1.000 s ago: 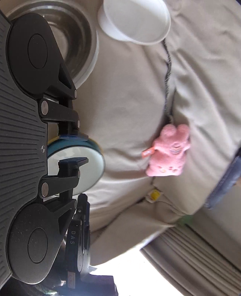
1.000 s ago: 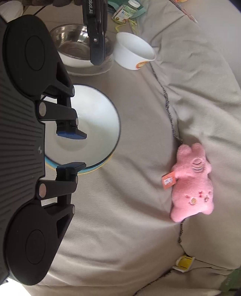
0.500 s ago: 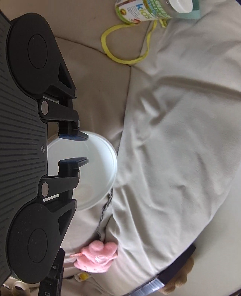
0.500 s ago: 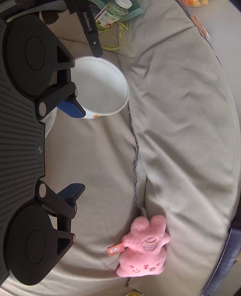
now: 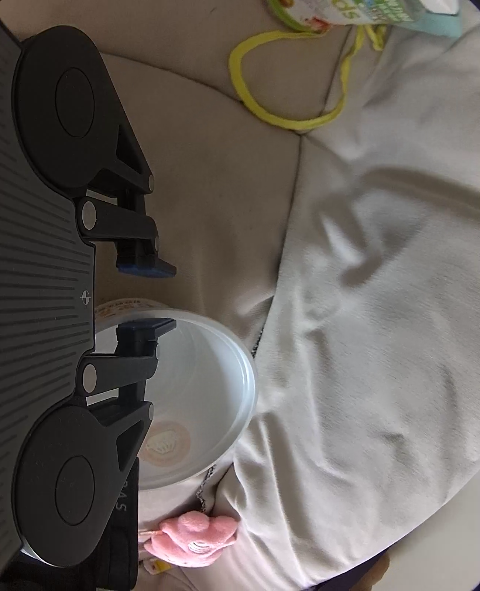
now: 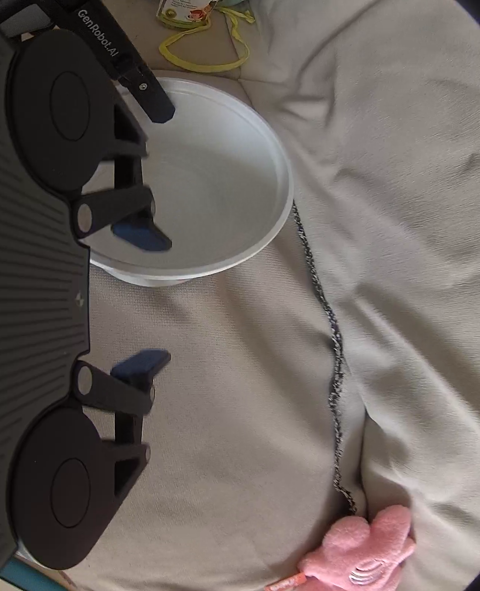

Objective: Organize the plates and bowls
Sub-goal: 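Move the right tool to the white printed container and grasp its rim, then lower the white container into the blue bowl and open the right tool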

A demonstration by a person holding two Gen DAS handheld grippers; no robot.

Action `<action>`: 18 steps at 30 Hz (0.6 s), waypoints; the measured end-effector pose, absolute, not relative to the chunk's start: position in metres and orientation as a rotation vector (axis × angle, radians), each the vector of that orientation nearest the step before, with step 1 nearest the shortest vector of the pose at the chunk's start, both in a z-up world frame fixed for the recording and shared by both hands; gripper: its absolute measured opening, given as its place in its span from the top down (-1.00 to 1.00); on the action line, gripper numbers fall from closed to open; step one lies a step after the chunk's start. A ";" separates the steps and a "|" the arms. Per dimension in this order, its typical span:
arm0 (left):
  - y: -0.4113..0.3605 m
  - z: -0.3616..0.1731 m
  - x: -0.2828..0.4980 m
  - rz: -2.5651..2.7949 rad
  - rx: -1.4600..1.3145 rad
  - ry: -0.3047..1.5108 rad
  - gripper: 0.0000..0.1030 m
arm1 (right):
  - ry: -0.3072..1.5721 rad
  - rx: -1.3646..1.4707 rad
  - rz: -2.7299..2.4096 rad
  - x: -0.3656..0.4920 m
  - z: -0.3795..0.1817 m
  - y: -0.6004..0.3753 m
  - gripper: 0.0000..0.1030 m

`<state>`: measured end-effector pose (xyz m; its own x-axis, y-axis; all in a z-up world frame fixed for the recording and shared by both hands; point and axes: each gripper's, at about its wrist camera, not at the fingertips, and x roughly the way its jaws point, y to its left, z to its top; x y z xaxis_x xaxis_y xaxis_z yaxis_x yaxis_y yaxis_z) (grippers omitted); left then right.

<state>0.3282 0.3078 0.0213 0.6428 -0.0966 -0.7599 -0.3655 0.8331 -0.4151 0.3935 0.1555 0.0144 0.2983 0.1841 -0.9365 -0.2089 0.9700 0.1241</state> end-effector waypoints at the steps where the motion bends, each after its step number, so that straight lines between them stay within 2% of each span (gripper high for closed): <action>1: 0.309 0.019 0.327 0.138 -0.621 0.865 0.52 | 1.247 -0.014 0.272 0.393 0.014 0.156 0.66; 2: 0.310 0.018 0.325 0.100 -0.664 0.848 0.54 | 1.236 -0.007 0.279 0.390 0.017 0.155 0.80; 3: 0.307 0.023 0.322 0.075 -0.685 0.824 0.50 | 1.212 -0.010 0.288 0.386 0.024 0.155 0.81; 7: 0.280 0.076 0.302 0.014 -0.592 0.685 0.49 | 1.077 -0.033 0.340 0.366 0.080 0.134 0.81; 13: 0.209 0.156 0.254 -0.201 -0.531 0.560 0.32 | 0.950 -0.051 0.404 0.316 0.178 0.045 0.78; 18: 0.111 0.167 0.227 -0.399 -0.399 0.578 0.26 | 0.942 -0.054 0.327 0.274 0.206 -0.052 0.75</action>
<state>0.2274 0.1109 0.1675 0.7664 -0.4664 -0.4416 0.2483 0.8492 -0.4660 0.2740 -0.0520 0.2063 0.5433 0.2517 -0.8009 -0.2985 0.9496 0.0960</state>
